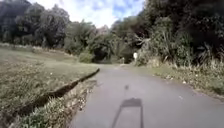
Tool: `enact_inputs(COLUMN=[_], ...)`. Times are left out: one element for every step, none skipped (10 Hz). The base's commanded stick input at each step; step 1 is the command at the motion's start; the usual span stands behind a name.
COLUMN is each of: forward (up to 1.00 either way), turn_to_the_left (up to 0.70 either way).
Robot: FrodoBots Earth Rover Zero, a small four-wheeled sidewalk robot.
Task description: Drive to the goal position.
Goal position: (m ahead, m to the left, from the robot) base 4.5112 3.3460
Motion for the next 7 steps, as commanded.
enact_inputs(forward=[0.7, 0.7, 0.7, 0.7, 0.7, 0.7, 0.7], turn_to_the_left=[0.0, 0.0, 0.0, 0.0, 0.0, 0.0, 0.0])
